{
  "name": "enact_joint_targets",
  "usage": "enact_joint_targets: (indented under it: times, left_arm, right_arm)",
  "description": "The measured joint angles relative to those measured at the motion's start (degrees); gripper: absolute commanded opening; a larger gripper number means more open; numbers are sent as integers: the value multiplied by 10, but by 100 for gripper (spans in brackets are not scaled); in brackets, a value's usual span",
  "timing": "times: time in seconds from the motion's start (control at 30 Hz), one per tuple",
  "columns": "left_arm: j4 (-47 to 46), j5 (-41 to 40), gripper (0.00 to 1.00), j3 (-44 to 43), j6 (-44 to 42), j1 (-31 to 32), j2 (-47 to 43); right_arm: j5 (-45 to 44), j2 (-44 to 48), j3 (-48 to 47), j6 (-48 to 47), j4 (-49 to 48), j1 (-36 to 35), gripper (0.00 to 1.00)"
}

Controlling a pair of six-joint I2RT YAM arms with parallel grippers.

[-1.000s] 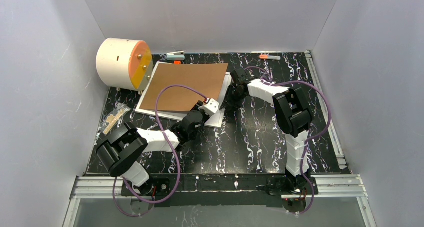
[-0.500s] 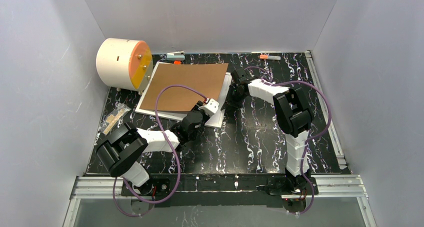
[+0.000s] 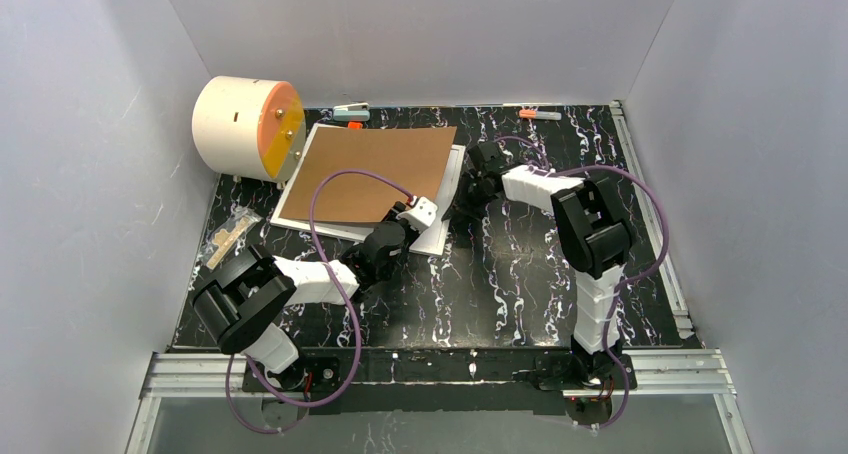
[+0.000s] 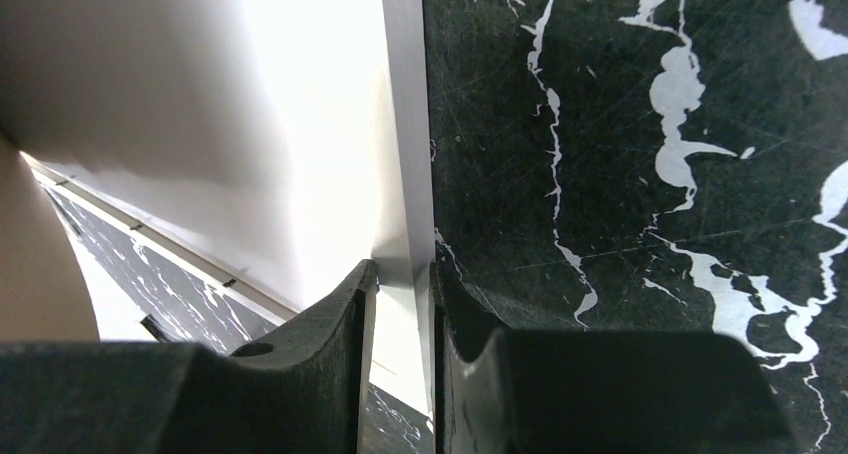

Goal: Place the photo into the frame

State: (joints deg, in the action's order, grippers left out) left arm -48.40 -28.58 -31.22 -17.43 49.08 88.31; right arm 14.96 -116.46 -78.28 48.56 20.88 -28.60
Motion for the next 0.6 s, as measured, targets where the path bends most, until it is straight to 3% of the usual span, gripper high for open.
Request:
enact_joint_targets:
  times: [0.1, 0.23, 0.3, 0.6]
  left_arm:
    - [0, 0, 18, 0, 1, 0, 0]
    - [0, 0, 18, 0, 4, -1, 0]
    - [0, 0, 18, 0, 4, -1, 0]
    - [0, 0, 18, 0, 6, -1, 0]
  right_arm:
    - [5, 12, 25, 10, -31, 4, 11]
    - [19, 24, 57, 26, -73, 11, 37]
    - [25, 28, 61, 31, -80, 16, 45]
    - [40, 25, 20, 8, -72, 21, 52]
